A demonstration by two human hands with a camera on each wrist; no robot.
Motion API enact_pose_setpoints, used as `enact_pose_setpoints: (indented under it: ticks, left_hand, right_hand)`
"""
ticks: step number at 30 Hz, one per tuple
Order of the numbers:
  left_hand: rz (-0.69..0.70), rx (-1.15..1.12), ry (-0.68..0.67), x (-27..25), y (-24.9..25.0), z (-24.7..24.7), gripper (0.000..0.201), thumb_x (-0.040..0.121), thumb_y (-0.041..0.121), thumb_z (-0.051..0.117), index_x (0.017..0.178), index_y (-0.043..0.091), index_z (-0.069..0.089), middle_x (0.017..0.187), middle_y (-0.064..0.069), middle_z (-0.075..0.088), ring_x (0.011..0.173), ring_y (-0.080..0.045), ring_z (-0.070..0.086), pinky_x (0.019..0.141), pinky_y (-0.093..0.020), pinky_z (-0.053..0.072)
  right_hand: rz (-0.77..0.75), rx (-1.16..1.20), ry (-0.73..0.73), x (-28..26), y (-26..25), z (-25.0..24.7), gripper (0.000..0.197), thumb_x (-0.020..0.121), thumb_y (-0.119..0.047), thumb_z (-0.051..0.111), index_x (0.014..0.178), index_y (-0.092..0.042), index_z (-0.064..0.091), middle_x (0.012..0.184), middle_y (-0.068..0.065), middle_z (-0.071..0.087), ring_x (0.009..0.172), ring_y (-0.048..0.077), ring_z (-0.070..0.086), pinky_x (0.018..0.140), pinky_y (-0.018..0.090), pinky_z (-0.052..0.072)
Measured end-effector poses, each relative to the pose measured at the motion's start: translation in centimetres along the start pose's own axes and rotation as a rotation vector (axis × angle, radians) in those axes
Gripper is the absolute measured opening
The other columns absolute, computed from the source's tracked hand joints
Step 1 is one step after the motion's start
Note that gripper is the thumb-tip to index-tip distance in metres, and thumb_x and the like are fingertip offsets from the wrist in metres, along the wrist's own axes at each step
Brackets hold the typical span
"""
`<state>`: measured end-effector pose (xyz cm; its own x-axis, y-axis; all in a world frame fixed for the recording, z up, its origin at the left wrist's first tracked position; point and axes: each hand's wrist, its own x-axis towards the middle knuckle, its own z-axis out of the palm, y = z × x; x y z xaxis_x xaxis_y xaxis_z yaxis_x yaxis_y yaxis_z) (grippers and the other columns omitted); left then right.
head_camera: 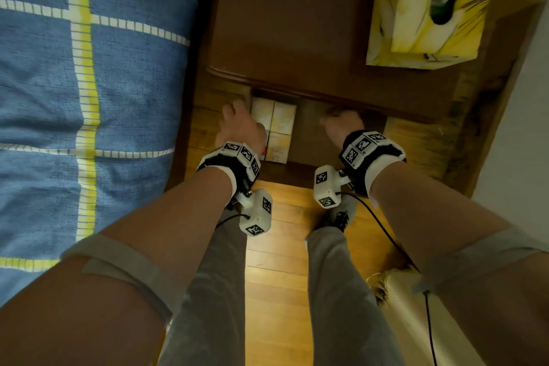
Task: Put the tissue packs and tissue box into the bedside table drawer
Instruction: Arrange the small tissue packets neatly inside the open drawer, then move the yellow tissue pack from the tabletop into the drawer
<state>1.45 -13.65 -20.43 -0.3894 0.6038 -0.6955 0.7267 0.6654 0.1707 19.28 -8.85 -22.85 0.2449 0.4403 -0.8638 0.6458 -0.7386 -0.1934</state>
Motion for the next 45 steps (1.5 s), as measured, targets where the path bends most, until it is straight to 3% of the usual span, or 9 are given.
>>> enact_pose_setpoints:
  ticks: [3, 8, 10, 17, 27, 30, 33, 40, 45]
  left_hand:
    - [0.005, 0.026, 0.037, -1.2, 1.8, -1.3, 0.056, 0.088, 0.022, 0.053, 0.139, 0.012, 0.032, 0.138, -0.012, 0.042, 0.126, -0.031, 0.044, 0.096, -0.044, 0.044]
    - [0.084, 0.022, -0.026, -4.8, 6.3, -5.5, 0.028, 0.091, 0.024, 0.041, 0.107, 0.017, 0.063, 0.106, -0.009, 0.068, 0.088, -0.028, 0.065, 0.069, -0.034, 0.053]
    - [0.121, -0.022, 0.011, -6.2, 8.7, -7.7, 0.031, 0.092, 0.029, 0.043, 0.116, 0.021, 0.06, 0.108, -0.006, 0.068, 0.09, -0.026, 0.065, 0.076, -0.035, 0.054]
    - [0.238, -0.06, 0.132, -6.8, 13.9, -14.7, 0.044, 0.09, 0.029, 0.046, 0.134, 0.025, 0.045, 0.13, -0.008, 0.056, 0.109, -0.028, 0.061, 0.087, -0.04, 0.052]
    - [0.281, -0.155, 0.205, 6.8, 14.0, -24.2, 0.054, 0.092, 0.026, 0.051, 0.142, 0.028, 0.03, 0.145, -0.008, 0.034, 0.117, -0.034, 0.056, 0.091, -0.043, 0.05]
    - [0.407, -0.151, 0.129, 12.1, 15.9, -25.9, 0.058, 0.091, 0.025, 0.055, 0.144, 0.027, 0.031, 0.149, -0.006, 0.029, 0.125, -0.032, 0.05, 0.1, -0.042, 0.047]
    - [0.471, -0.064, 0.001, 16.3, 18.7, -26.5, 0.065, 0.089, 0.029, 0.059, 0.147, 0.024, 0.029, 0.151, -0.008, 0.029, 0.132, -0.028, 0.044, 0.107, -0.038, 0.041]
    - [0.35, 0.076, -0.219, 17.2, 17.6, -24.1, 0.033, 0.08, 0.043, 0.066, 0.097, 0.018, 0.054, 0.102, -0.013, 0.069, 0.09, -0.034, 0.069, 0.081, -0.046, 0.058]
    - [0.3, 0.039, -0.253, 13.1, 13.7, -21.8, 0.018, 0.087, 0.035, 0.064, 0.078, 0.022, 0.057, 0.082, -0.004, 0.064, 0.085, -0.029, 0.067, 0.083, -0.041, 0.058]
  right_hand:
    - [-0.04, 0.106, -0.068, -2.0, 0.2, -2.1, 0.029, 0.09, -0.025, 0.059, 0.11, -0.004, 0.062, 0.102, 0.009, 0.063, 0.102, 0.029, 0.061, 0.097, 0.044, 0.051]
    - [-0.089, 0.146, -0.084, -6.9, 0.6, -8.4, 0.028, 0.082, -0.035, 0.062, 0.092, -0.01, 0.069, 0.098, 0.016, 0.073, 0.084, 0.029, 0.067, 0.089, 0.05, 0.056]
    - [-0.127, 0.222, -0.005, -8.4, 0.0, -11.7, 0.028, 0.08, -0.043, 0.06, 0.081, -0.015, 0.067, 0.085, 0.009, 0.074, 0.076, 0.027, 0.065, 0.082, 0.048, 0.056]
    - [-0.295, 0.297, -0.182, -12.0, -5.9, -15.0, 0.032, 0.09, -0.033, 0.063, 0.116, -0.014, 0.063, 0.108, 0.006, 0.069, 0.09, 0.021, 0.065, 0.082, 0.036, 0.055]
    - [-0.326, 0.303, -0.003, -6.1, -19.8, -12.2, 0.071, 0.093, -0.02, 0.058, 0.152, -0.023, 0.019, 0.151, 0.007, 0.043, 0.135, 0.026, 0.045, 0.107, 0.034, 0.04]
    - [-0.235, 0.352, 0.052, -3.2, -22.6, -11.4, 0.073, 0.094, -0.016, 0.056, 0.153, -0.023, 0.015, 0.149, 0.008, 0.044, 0.133, 0.028, 0.047, 0.101, 0.03, 0.039]
    - [-0.197, 0.378, 0.106, -0.8, -24.1, -10.8, 0.067, 0.09, -0.016, 0.055, 0.148, -0.027, 0.023, 0.127, 0.011, 0.061, 0.112, 0.031, 0.062, 0.1, 0.046, 0.05]
    - [-0.145, 0.456, 0.11, 0.4, -23.0, -9.4, 0.06, 0.075, -0.027, 0.053, 0.133, -0.034, 0.042, 0.105, 0.007, 0.071, 0.085, 0.027, 0.069, 0.076, 0.048, 0.059]
    - [-0.105, 0.585, -0.009, -4.0, -21.5, -8.6, 0.048, 0.082, -0.032, 0.052, 0.129, -0.022, 0.053, 0.117, 0.005, 0.063, 0.103, 0.026, 0.061, 0.087, 0.048, 0.058]
